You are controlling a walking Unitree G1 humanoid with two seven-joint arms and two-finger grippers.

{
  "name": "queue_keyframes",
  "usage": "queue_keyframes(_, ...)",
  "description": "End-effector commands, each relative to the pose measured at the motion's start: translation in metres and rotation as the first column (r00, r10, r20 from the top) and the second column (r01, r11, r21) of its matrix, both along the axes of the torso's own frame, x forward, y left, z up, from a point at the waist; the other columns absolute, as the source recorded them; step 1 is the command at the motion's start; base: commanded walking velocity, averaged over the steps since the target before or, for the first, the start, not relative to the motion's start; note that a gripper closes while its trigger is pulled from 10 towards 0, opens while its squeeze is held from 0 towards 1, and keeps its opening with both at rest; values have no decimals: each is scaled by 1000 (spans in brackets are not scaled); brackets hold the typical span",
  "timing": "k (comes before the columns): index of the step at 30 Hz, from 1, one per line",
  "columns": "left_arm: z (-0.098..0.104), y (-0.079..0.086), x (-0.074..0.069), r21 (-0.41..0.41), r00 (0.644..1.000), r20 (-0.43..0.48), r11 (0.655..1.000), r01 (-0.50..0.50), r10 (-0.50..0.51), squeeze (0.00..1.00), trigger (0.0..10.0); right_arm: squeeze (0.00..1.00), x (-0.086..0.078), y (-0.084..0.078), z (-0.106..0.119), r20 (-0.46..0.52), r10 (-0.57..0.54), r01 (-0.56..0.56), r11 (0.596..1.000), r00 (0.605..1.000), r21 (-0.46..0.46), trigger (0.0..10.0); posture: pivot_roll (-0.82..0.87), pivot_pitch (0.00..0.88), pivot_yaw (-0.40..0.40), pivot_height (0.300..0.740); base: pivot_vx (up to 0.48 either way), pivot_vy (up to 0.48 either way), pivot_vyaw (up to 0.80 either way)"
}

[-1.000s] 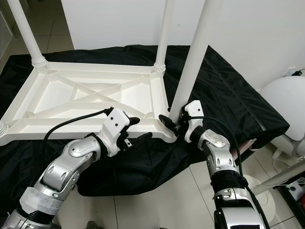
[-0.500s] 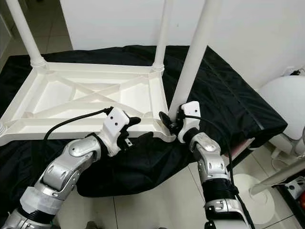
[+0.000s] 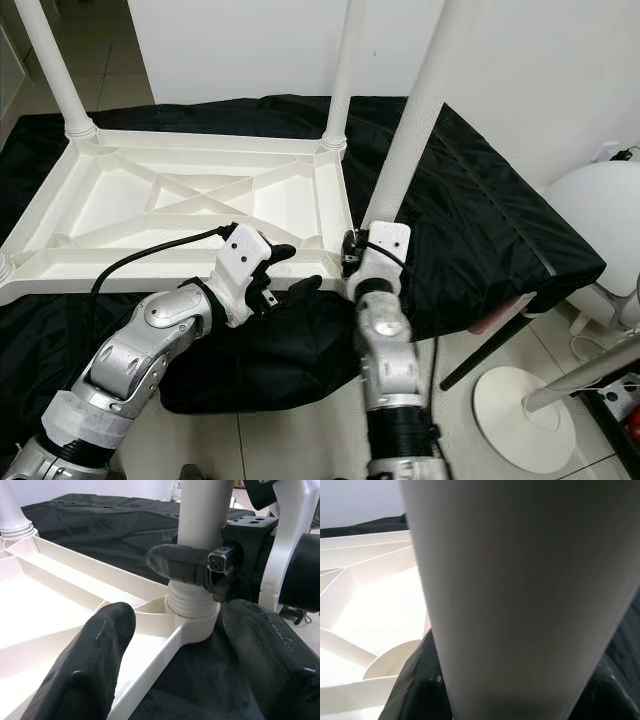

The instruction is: Building children table

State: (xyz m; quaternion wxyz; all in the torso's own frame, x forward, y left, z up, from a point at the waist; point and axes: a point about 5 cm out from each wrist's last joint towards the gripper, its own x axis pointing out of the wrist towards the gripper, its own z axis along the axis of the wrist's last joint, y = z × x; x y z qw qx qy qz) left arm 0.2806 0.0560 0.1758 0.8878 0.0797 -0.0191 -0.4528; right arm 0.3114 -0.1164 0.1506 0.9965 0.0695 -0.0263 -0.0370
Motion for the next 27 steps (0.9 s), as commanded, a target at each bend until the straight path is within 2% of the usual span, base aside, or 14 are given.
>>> queue_keyframes(1,0,-4,0,-2,999,-10,999,51,-51,0,10000,0,-5,7,-6,-29,40,-38,997,999,74,10000,-29,35,-40,740,0,0,0)
queue_keyframes(6,0,-5,0,0,998,-8,998,60,-60,0,10000,0,-6,8,-2,-11,57,-56,996,998,65,10000,-34,30,-40,740,0,0,0)
queue_keyframes(7,0,-5,0,-1,998,-7,998,61,-61,0,10000,1000,-7,9,-2,-10,57,-57,996,998,64,10000,-34,30,-40,740,0,0,0)
queue_keyframes(15,0,-7,0,-8,998,-7,998,60,-61,0,10000,1000,-11,-1,7,30,101,-103,993,994,64,10000,-33,23,-44,740,0,0,0)
queue_keyframes(16,0,-6,-1,-8,998,-6,998,59,-59,0,10000,1000,-11,-9,6,28,115,-116,992,993,55,10000,-30,23,-46,740,0,0,0)
queue_keyframes(19,0,-6,-1,-8,998,-6,998,59,-59,0,10000,1000,-11,-9,6,28,115,-116,992,993,55,10000,-30,23,-46,740,0,0,0)
queue_keyframes(20,1,-5,0,-8,998,-5,998,57,-57,0,10000,1000,-12,-19,5,27,131,-133,990,991,49,10000,-29,23,-48,740,0,0,0)
queue_keyframes(21,1,-5,0,-8,998,-5,998,57,-57,0,10000,1000,-12,-19,5,27,131,-133,990,991,49,10000,-29,23,-48,740,0,0,0)
queue_keyframes(22,1,-4,0,-8,999,-4,999,51,-51,0,10000,1000,-11,-34,6,26,178,-178,984,984,9,10000,-29,25,-48,740,0,0,0)
queue_keyframes(23,1,-3,1,-9,999,-4,999,46,-46,0,10000,0,-10,-48,7,26,213,-212,976,977,-43,10000,-32,28,-44,740,0,0,0)
queue_keyframes(24,1,-3,1,-9,999,-4,999,46,-46,0,10000,0,-10,-48,7,26,213,-212,976,977,-43,10000,-32,28,-44,740,0,0,0)
queue_keyframes(25,2,-2,1,-9,999,-3,999,42,-42,0,10000,0,-8,-57,9,20,256,-253,964,966,-82,10000,-33,29,-45,740,0,0,0)
queue_keyframes(27,2,-2,2,-10,999,-2,999,40,-40,0,10000,0,-7,-62,10,15,282,-279,955,959,-105,10000,-33,29,-45,740,0,0,0)
